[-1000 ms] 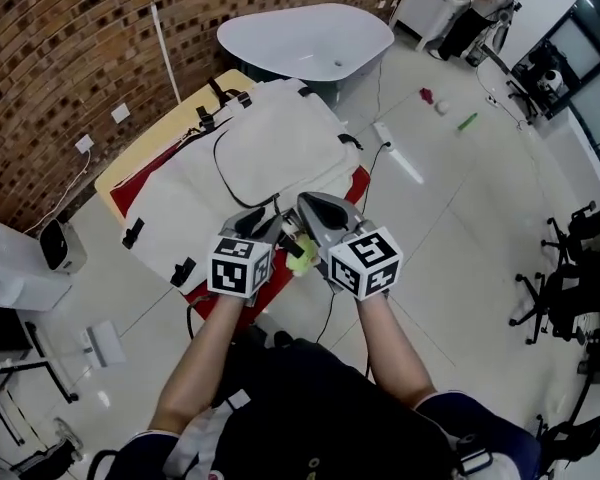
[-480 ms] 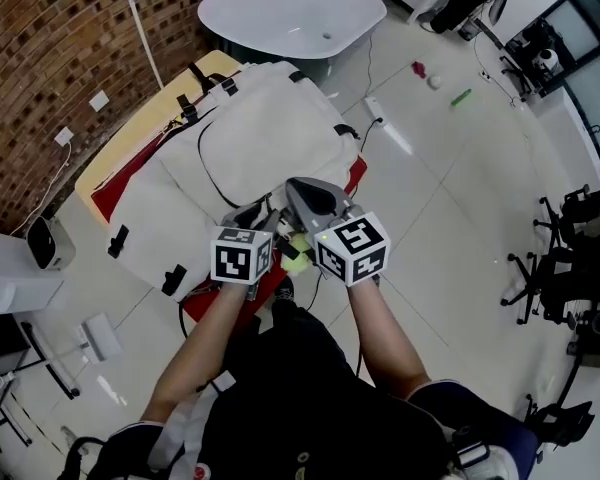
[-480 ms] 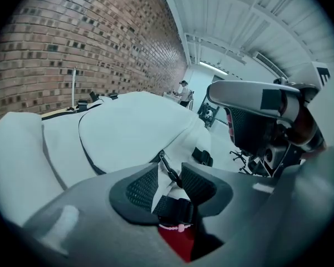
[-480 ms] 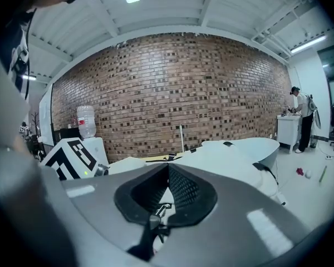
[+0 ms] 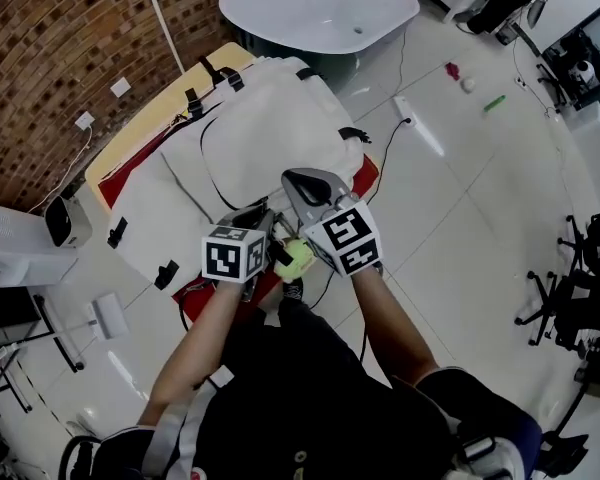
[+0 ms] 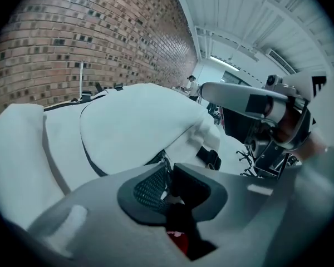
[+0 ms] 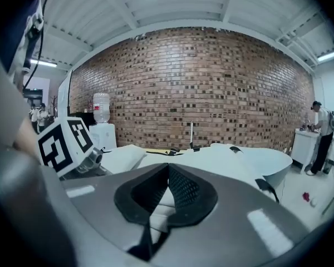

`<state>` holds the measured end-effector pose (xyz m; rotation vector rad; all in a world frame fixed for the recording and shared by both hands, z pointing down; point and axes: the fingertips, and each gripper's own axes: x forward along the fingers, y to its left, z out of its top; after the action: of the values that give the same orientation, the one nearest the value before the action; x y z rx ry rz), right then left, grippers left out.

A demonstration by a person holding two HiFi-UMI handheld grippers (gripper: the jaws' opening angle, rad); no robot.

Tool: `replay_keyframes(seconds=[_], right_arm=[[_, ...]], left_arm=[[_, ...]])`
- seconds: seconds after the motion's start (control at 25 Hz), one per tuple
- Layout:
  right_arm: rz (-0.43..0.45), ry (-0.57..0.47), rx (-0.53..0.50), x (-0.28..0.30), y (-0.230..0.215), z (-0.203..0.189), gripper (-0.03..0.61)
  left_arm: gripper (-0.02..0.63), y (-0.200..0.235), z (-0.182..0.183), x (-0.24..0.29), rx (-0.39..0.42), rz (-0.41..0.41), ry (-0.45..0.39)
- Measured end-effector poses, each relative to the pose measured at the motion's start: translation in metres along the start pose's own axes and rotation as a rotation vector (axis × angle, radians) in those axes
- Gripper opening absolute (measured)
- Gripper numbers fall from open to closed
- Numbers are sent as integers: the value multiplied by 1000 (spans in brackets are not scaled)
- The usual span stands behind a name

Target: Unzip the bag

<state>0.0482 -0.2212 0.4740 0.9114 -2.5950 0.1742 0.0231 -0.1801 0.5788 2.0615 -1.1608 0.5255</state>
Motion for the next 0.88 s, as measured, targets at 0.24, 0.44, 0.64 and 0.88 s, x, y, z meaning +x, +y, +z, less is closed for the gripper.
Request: replay_keyframes(seconds=[0.24, 0.44, 0.64, 0.88], right_arm=[[79, 89, -70, 13, 3, -15, -5], [115, 309, -198, 26, 6, -54, -8], [108, 444, -299, 32, 6, -79, -8], [99, 547, -326, 37, 5, -90, -5]], left_arm=[[39, 0, -1, -4, -36, -3, -4], [20, 11, -5, -15, -57, 53, 16], [18, 31, -15, -29, 27, 127, 92], [18, 56, -20, -48, 151, 167, 166]])
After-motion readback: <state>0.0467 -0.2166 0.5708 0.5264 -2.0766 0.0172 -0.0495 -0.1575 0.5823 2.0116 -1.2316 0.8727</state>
